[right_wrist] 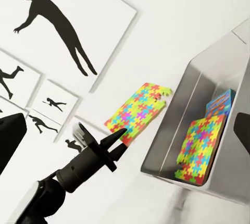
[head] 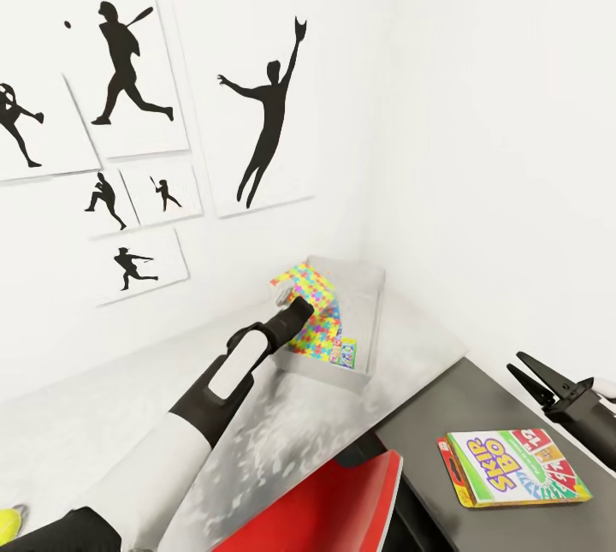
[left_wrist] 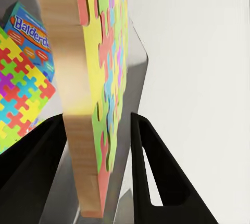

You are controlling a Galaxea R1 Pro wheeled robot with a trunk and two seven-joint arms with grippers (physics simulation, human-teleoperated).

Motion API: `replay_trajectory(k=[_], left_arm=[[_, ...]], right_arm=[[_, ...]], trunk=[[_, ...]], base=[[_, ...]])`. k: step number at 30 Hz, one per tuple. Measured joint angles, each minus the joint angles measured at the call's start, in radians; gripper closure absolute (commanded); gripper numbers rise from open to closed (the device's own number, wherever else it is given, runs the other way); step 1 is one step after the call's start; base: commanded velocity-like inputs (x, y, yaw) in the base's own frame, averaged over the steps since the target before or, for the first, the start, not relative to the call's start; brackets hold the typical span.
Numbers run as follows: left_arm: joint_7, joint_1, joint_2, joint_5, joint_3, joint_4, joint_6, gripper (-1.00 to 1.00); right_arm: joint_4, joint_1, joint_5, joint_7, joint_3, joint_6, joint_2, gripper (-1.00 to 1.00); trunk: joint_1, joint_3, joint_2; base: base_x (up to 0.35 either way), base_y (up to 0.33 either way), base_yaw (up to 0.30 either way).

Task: Put all the toys in the child's room - the three board games (two on the bed and one on the table), the two jigsaw puzzles on the table, and the tennis ball on the table - inside the toy box on the table in the child's room.

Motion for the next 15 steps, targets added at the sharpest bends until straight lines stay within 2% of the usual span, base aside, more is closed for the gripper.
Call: replay_trajectory(k=[8,15], left_arm=[[0.04,-0.005,-0.005,0.002,-0.001,-0.002,0.008,1.0],[0.041,-0.012,-0.034,0.0,-0.002,-0.003,0.055,1.0]], right_arm=[[-0.002,0.0,-0.001,0.002,0.0,0.001,0.0,-1.0],[-0.003,0.0,0.0,0.002,0.0,0.002,0.0,-1.0]], trunk=[[0.0,0.0,0.0],[0.0,0.0,0.0]], base=[[0.0,0.0,0.0],[0.0,0.0,0.0]])
